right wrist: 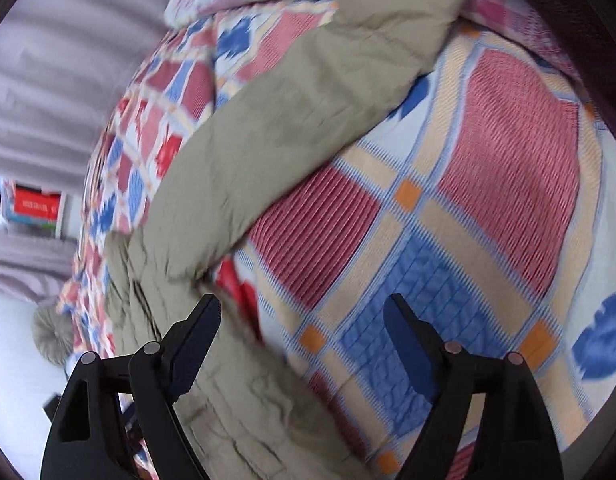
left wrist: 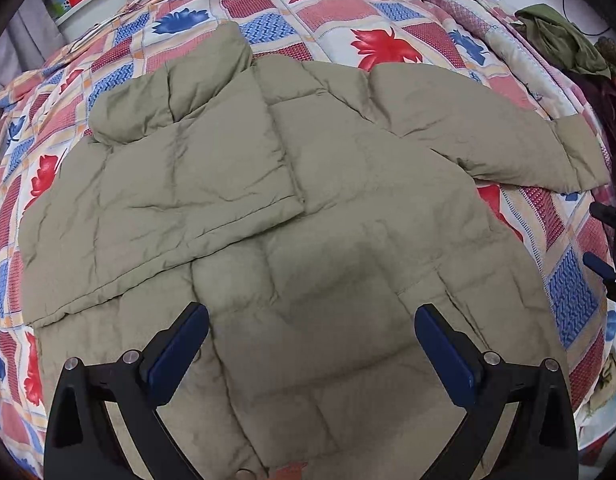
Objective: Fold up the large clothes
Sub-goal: 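Grasp the sleeve nearest the right gripper and fold it over the body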
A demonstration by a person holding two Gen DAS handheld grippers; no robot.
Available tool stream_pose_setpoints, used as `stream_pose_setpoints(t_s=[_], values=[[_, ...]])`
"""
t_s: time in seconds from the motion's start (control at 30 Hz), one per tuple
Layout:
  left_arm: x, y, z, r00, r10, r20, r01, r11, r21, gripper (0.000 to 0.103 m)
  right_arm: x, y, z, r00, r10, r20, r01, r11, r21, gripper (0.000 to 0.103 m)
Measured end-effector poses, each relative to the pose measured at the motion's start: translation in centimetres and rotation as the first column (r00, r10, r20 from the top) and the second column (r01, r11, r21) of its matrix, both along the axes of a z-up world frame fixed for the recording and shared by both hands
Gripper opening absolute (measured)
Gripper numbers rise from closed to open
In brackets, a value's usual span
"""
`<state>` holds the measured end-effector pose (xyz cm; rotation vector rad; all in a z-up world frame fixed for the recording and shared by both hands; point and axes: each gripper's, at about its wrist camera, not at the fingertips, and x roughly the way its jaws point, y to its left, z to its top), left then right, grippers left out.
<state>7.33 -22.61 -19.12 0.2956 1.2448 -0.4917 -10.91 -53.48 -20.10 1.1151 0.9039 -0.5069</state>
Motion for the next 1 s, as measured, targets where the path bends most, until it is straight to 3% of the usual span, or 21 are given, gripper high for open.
stream_pose_setpoints(t_s=[0.27,0.57,0.83,0.87,0.93,1.0], values=[[-0.1,-2.8,-0.7,1.000,0.004,-0.005,-0.004,1.000,0.012,0.103,0.2,-6.6,-2.1,0.986,-0.149,0.072,0.145,0.987,0.062,0.086],[0.7,-4.0,-1.1,1.000,0.027,-0.015,-0.027,0.999,0.017,0.103,3.2,-12.1,-4.9,0.948,-0.287,0.137,0.269,0.953,0.138,0.086],[2.5,-3.1,-1.5,0.998,0.064,-0.015,-0.064,0.998,0.009,0.103,6.8,-14.3,-4.2,0.946,-0.267,0.183,0.250,0.962,0.112,0.086],[2.7,-2.9,-1.6,0.998,0.066,-0.023,-0.066,0.998,0.001,0.103,7.0,-14.4,-4.0,0.947,-0.262,0.185,0.244,0.963,0.115,0.083],[3.1,-2.6,-1.9,0.997,0.063,-0.047,-0.064,0.998,-0.012,0.103,7.8,-14.5,-4.0,0.949,-0.261,0.178,0.236,0.960,0.149,0.064],[3.3,-2.1,-1.7,0.996,0.071,-0.047,-0.072,0.997,-0.016,0.103,8.1,-14.6,-4.4,0.951,-0.274,0.146,0.245,0.951,0.187,0.011]])
